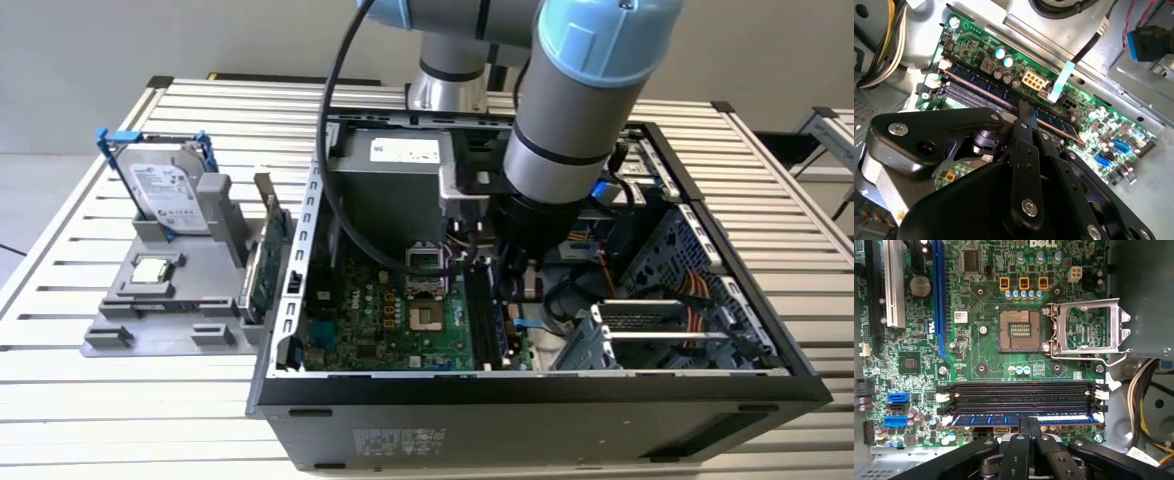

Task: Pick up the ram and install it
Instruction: 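Press down the ram until it locks into place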

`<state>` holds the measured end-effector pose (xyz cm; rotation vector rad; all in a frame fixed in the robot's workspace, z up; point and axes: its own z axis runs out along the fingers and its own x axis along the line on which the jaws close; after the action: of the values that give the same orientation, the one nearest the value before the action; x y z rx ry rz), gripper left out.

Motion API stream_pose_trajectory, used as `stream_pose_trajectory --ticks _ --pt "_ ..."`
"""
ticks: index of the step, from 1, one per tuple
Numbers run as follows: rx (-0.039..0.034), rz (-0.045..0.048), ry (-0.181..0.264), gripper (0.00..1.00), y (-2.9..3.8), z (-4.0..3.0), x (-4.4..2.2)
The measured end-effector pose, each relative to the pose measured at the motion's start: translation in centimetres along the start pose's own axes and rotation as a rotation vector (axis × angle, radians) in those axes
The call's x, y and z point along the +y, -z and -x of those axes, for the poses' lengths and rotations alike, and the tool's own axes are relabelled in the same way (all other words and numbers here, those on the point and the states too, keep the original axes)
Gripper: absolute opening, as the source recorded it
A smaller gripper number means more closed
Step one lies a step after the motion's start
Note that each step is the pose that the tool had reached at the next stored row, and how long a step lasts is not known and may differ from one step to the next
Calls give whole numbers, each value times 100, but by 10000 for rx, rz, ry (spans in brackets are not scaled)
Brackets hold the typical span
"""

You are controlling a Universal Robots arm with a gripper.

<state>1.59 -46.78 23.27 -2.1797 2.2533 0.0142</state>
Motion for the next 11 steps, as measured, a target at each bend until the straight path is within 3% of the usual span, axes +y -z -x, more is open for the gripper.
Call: stream_pose_trajectory --ticks 11 --pt "8 68 -2 0 262 2 0"
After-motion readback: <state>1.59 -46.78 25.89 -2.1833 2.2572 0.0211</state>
